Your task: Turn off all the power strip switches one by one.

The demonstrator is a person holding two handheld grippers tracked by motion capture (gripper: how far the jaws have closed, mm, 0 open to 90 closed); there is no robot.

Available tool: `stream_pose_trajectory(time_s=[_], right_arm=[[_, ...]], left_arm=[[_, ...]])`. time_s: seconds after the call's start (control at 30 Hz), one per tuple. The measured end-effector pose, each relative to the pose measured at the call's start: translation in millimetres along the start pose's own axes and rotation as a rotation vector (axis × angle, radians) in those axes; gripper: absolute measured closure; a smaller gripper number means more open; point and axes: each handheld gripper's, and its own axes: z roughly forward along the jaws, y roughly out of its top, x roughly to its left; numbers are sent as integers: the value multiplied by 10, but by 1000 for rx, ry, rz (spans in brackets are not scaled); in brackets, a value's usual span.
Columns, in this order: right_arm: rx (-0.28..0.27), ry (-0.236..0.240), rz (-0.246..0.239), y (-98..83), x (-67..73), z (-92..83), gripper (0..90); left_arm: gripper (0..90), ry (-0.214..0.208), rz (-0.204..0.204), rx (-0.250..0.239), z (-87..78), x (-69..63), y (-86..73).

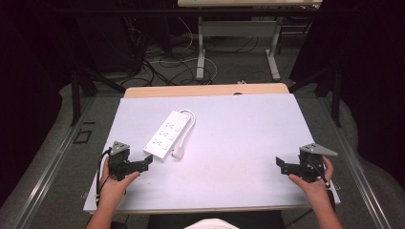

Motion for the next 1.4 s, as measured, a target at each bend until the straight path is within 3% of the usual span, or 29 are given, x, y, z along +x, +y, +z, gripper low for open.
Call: stream_pose_trajectory(time_s=[0.27,0.37,0.57,0.6,0.7,1.07,1.4], right_arm=[[19,4,-23,-62,20,118,7],[17,2,-57,-76,48,148,7],[12,9,-44,-81,49,125,7],[38,9,-36,-75,42,95,5],[5,2,-30,-87,43,126,3],[32,-19,-57,-83,60,148,3],[36,-9,-61,-91,69,169,4]], left_arm=[[3,4,-20,2,38,42,0],[3,6,-32,-1,39,44,3],[4,5,-20,-5,28,16,49],[4,6,-15,-6,26,10,64],[4,6,-7,-13,21,-23,142],[27,-5,-3,-21,27,-63,316],[83,-12,4,-21,63,-110,530]])
